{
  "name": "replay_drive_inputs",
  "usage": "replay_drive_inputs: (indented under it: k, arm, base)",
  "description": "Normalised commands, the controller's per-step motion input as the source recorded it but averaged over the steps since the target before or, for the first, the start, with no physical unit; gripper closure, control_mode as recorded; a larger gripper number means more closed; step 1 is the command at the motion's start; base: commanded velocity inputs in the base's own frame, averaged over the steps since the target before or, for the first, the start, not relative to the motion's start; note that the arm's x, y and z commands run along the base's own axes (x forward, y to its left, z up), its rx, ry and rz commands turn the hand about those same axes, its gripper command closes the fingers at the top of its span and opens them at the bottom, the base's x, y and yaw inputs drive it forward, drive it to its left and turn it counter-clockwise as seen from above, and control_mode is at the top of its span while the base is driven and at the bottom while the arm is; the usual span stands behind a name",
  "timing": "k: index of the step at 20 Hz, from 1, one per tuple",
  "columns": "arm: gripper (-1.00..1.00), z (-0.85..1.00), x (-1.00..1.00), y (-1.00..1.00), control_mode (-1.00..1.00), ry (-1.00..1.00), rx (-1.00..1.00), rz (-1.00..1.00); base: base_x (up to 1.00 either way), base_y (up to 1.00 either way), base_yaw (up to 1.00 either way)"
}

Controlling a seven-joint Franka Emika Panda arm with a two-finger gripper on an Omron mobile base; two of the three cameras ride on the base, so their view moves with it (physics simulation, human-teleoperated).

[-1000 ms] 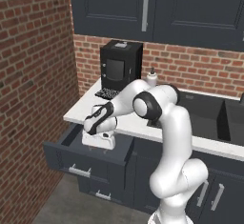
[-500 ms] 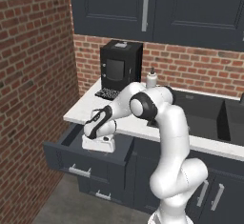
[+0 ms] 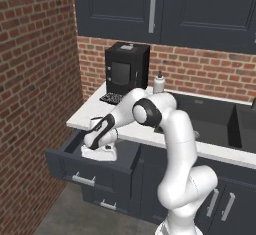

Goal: Pick up the knife from the drawer and place it on the cutting board. Then place the meat from the plate to the cutting board.

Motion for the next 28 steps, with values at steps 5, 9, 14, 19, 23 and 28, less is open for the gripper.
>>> replay_drive_inputs:
  k: [5,9,14,19,23,28]
  arm:
    - [-1.0,0.0,-0.02,0.38,-1.0,0.0,0.01,0.2]
    - [-1.0,0.0,-0.08,0.41,-1.0,0.0,0.12,0.23]
    - [-1.0,0.0,-0.21,0.48,-1.0,0.0,0.21,0.23]
    - [-1.0,0.0,-0.23,0.43,-1.0,0.0,0.26,0.24]
    - [-1.0,0.0,-0.19,0.51,-1.0,0.0,0.22,0.25]
    - [-1.0,-0.03,-0.17,0.94,-1.0,0.0,-0.05,0.16]
  base:
    - [0.0,0.0,0.0]
    - [0.0,0.0,0.0]
    - [0.0,0.0,0.0]
    - [0.0,0.0,0.0]
    - [0.0,0.0,0.0]
    - [0.0,0.0,0.0]
